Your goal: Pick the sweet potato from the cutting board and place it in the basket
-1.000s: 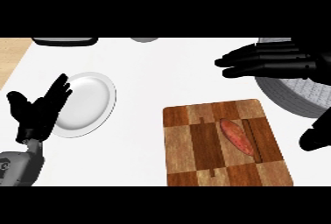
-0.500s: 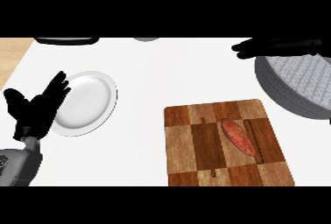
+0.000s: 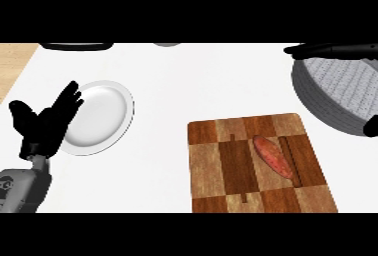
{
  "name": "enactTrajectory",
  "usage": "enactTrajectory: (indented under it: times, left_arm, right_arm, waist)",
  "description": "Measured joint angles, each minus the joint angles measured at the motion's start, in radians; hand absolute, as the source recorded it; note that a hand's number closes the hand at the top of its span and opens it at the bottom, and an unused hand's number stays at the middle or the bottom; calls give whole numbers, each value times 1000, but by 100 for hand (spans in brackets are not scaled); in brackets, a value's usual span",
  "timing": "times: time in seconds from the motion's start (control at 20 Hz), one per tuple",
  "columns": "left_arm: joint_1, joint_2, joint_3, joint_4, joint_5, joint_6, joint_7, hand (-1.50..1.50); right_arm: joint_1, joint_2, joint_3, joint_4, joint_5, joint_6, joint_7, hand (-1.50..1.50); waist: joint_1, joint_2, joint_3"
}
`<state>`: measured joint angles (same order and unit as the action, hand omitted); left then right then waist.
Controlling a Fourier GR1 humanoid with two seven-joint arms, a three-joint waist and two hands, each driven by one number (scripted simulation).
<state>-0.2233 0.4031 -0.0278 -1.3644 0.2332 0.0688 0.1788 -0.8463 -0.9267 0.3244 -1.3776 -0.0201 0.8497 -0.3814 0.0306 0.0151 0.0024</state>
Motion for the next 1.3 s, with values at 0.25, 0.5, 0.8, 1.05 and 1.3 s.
enactTrajectory:
  times: [0.25,0.5,0.8,1.05,1.3]
  left_arm:
    - [3,-2,3,2,-8,1,-1,0]
    - [17,-13,-2,-17,-15,2,2,0]
    - [5,-12,15,-1,-12,-8,3,0]
    - [23,-22,17,-7,-27,-6,-4,0]
    - [31,-18,29,-26,-33,-16,10,0]
  right_arm:
    - [77,7,63,12,55,-92,-105,-150]
    - [149,45,136,66,133,-226,-234,-150]
    - [195,153,221,148,170,-329,-313,-150]
    - [191,234,280,234,225,-376,-344,-150]
    - [167,288,336,310,321,-408,-365,-150]
  waist:
    - [-2,-2,0]
    - [-1,-4,0]
    - [-4,-5,-1]
    - [-6,-8,-1]
    - [-10,-10,-2]
